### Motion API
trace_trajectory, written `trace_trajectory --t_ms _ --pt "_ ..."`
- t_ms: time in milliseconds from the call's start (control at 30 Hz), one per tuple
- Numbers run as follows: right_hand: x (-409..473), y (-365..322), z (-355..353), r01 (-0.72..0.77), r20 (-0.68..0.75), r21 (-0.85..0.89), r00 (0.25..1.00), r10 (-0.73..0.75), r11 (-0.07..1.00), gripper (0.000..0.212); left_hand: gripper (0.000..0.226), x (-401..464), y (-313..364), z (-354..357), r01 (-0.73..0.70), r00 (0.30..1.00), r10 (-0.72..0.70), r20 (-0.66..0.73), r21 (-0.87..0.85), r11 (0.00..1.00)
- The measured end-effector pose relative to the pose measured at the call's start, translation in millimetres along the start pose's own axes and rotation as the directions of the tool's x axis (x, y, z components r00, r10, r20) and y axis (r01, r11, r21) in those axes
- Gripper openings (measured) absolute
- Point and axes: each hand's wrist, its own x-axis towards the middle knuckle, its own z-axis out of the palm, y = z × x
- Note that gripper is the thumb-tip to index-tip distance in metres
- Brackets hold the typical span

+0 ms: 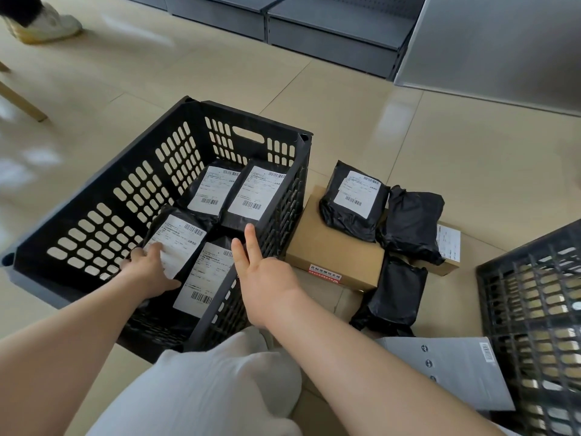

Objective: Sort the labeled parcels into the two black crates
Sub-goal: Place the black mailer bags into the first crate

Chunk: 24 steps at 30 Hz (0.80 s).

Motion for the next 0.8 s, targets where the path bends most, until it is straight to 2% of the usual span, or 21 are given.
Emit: trace_trajectory --t_ms 200,367,533,633,700,800 --pt "-6 24 -11 0.080 0.002 0.198 0.997 -0.082 0.977 0.086 0.104 1 3 -14 0.020 1.000 -0.020 0.003 0.009 1.000" --pt "-18 56 -17 0.062 -0.019 0.305 0.998 -0.059 0.950 0.085 0.093 -12 34 -37 -0.041 0.997 0.038 -0.068 -0.046 0.998" --pt "-38 116 -20 -0.034 -0.016 0.213 0.999 0.038 0.977 0.083 0.087 -33 93 -68 -0.135 0.988 0.132 -0.076 -0.028 0.990" --pt "-57 164 -22 -0.118 -0.027 0.260 0.991 0.130 0.958 0.084 0.085 -44 136 -88 -0.223 0.969 0.220 -0.109 -0.021 0.975" --pt "-71 197 -21 -0.203 -0.019 0.348 0.974 0.224 0.915 0.082 0.079 -53 166 -99 -0.321 0.936 0.323 -0.138 0.033 0.946" --pt "-95 242 -8 -0.323 0.021 0.425 0.937 0.348 0.845 0.082 0.068 -69 211 -107 -0.457 0.851 0.492 -0.185 0.205 0.866"
